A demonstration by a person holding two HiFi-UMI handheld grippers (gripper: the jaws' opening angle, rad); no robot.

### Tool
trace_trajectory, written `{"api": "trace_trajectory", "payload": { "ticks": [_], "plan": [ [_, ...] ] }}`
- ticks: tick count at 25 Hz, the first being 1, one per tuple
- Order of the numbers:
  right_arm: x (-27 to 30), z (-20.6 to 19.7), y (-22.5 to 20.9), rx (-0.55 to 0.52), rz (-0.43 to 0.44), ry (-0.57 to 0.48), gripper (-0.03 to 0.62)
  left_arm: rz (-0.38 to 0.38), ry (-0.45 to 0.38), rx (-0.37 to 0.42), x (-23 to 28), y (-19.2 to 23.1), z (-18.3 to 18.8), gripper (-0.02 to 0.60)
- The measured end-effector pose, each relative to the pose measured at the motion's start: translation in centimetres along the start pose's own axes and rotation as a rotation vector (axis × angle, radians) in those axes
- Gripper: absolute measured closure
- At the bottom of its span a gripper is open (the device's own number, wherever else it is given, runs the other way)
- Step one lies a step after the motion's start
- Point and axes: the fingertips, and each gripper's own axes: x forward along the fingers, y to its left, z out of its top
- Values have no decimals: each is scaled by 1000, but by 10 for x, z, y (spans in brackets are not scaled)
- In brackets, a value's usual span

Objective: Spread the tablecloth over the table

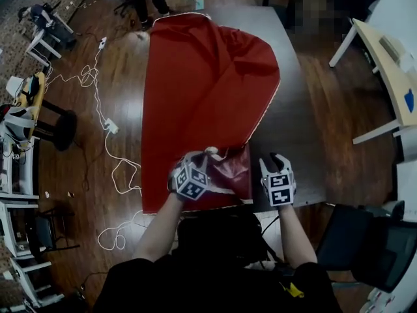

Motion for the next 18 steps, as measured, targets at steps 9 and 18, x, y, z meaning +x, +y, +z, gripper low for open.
{"api": "trace_trajectory", "payload": {
  "ticks": [9,18],
  "plan": [
    [20,37,44,436,407,-66,439,-55,-251,-370,-45,13,43,576],
    [15,54,148,173,554,-18,373,-31,-317,-517,-76,33,32,575]
  ]
}}
